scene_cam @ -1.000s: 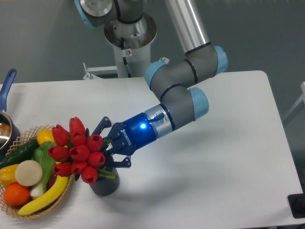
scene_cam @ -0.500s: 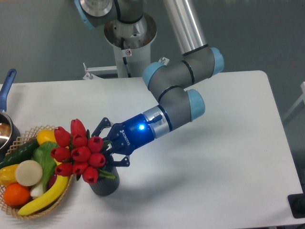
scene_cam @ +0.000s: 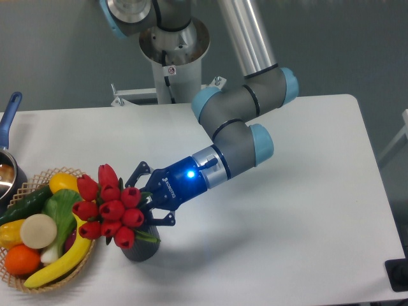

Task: Insert the flowers into the vase
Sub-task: 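Push the tulips deeper into the vase and straighten them upright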

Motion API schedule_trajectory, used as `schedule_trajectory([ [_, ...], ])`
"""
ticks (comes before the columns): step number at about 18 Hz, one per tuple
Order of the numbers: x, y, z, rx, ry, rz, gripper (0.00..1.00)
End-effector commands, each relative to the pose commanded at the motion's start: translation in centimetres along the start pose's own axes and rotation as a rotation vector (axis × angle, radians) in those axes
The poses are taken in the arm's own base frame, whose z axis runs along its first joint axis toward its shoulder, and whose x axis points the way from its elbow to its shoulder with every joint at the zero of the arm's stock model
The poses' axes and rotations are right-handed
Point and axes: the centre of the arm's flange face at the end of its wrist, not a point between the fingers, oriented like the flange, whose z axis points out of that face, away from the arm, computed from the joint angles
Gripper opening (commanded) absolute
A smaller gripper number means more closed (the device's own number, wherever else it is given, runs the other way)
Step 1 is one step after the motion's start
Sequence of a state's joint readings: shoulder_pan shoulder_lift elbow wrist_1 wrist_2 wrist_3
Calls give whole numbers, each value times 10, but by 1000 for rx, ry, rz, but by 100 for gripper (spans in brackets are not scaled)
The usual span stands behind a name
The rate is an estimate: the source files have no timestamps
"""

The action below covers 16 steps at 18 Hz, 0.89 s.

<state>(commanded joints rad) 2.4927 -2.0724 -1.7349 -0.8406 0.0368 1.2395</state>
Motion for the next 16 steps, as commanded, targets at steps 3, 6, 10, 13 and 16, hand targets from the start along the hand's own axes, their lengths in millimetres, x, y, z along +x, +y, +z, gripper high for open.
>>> schedule_trajectory([
  [3,-1,3,-1,-4,-3,-5,30],
  [6,-3,5,-1,-8,-4,-3,30],
  [10,-2,17,-3,-10,-8,0,32],
  [13,1,24,-3,-18,-10,12,34],
  [16,2,26,-3,-18,-9,10,34],
])
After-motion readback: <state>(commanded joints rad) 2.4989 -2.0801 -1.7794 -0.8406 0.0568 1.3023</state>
